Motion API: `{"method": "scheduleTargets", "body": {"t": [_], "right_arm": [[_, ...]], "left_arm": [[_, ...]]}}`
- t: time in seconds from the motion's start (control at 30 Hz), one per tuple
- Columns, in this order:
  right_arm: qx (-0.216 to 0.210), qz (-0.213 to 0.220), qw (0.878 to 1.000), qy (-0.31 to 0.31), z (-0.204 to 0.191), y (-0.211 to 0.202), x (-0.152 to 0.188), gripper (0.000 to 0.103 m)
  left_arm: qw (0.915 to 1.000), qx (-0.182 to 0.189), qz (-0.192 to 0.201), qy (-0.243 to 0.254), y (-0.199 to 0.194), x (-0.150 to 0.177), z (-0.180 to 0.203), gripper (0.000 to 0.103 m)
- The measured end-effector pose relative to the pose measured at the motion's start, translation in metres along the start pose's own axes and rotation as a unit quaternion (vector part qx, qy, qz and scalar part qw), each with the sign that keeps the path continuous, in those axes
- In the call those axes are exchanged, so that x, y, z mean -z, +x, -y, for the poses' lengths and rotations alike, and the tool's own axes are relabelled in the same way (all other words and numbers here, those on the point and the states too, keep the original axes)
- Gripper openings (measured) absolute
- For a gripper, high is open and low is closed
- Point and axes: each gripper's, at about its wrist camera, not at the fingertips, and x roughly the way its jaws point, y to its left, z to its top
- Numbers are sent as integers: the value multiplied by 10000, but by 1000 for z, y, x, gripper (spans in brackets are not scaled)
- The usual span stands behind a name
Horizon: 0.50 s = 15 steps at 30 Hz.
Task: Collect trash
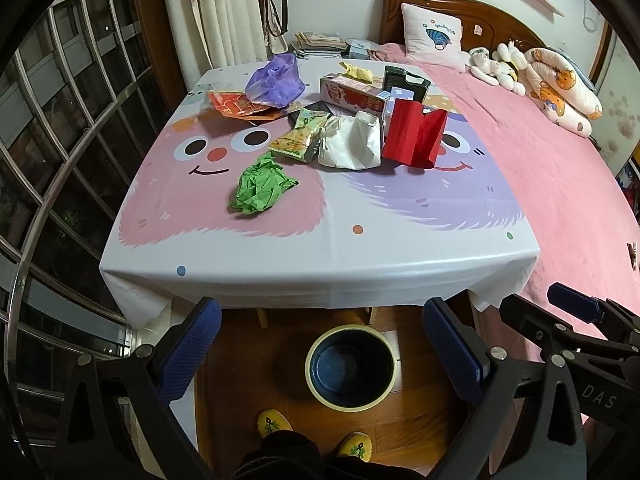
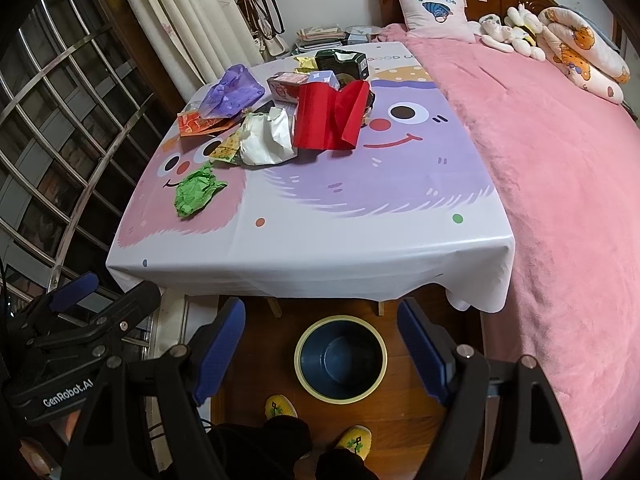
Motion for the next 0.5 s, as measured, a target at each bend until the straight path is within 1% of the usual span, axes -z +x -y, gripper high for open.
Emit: {"method": "scheduleTargets", "body": {"t": [0.5], "right_arm": [[-9,-5,10000,4,-2,2,0,79]], "left_arm": [[10000,-7,-6,-1,1,1,-1,99]]}}
